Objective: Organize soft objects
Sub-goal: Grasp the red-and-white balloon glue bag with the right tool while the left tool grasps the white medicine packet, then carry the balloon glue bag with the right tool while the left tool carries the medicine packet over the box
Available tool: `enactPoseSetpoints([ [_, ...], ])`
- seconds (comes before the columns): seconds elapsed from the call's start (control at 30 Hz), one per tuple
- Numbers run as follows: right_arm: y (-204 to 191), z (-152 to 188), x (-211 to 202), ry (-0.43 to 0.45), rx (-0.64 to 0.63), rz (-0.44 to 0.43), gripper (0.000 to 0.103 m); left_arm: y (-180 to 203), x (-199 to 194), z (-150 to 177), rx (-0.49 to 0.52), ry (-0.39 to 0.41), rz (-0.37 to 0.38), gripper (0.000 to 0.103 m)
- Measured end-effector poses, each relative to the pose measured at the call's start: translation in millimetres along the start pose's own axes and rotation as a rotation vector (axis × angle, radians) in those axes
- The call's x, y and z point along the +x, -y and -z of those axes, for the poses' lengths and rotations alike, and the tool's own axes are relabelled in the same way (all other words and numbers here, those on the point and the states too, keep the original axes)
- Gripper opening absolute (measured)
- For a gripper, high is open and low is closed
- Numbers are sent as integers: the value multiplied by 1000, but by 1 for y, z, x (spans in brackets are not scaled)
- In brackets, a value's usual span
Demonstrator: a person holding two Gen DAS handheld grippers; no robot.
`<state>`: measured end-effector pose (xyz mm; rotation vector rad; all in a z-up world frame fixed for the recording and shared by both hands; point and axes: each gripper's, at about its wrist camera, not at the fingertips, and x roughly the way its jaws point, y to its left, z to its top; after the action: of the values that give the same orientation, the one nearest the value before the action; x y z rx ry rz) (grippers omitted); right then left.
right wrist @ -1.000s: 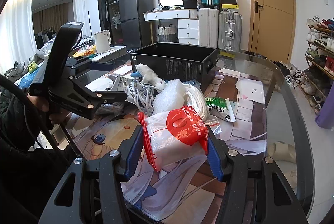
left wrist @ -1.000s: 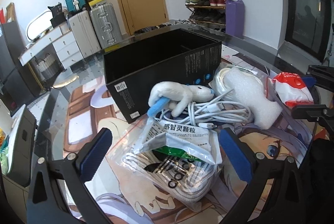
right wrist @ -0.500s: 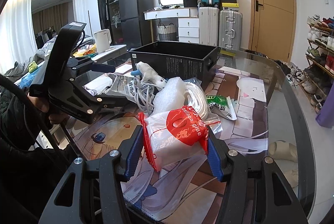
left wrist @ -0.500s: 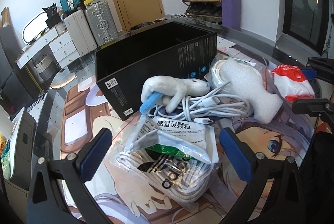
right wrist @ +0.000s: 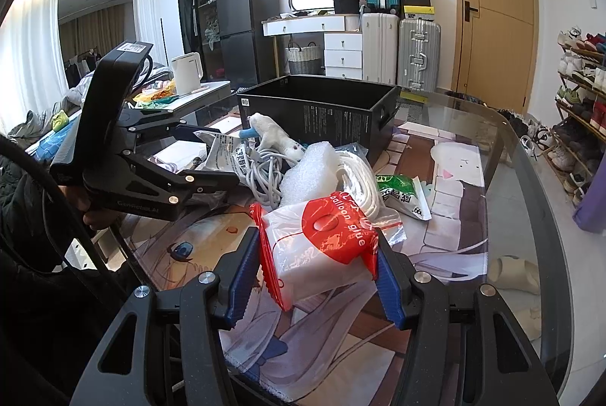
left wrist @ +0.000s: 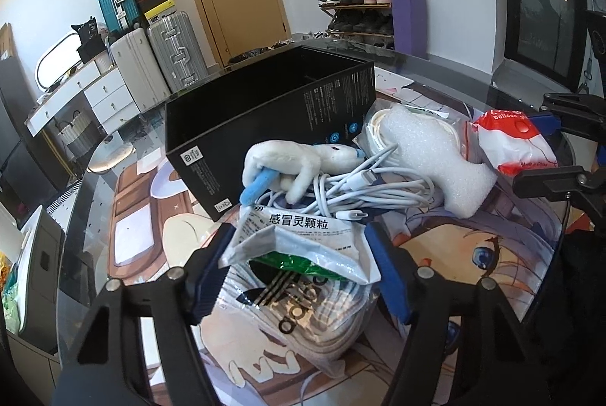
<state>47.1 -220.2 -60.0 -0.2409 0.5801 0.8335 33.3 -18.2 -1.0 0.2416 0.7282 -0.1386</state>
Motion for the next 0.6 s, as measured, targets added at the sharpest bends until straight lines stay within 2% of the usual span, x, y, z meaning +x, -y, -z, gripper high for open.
enactPoseSetpoints([
  [0.6, -5, -6, -3, 17, -12, -3, 57, -11, -25, 7, -85, 57, 6, 68],
])
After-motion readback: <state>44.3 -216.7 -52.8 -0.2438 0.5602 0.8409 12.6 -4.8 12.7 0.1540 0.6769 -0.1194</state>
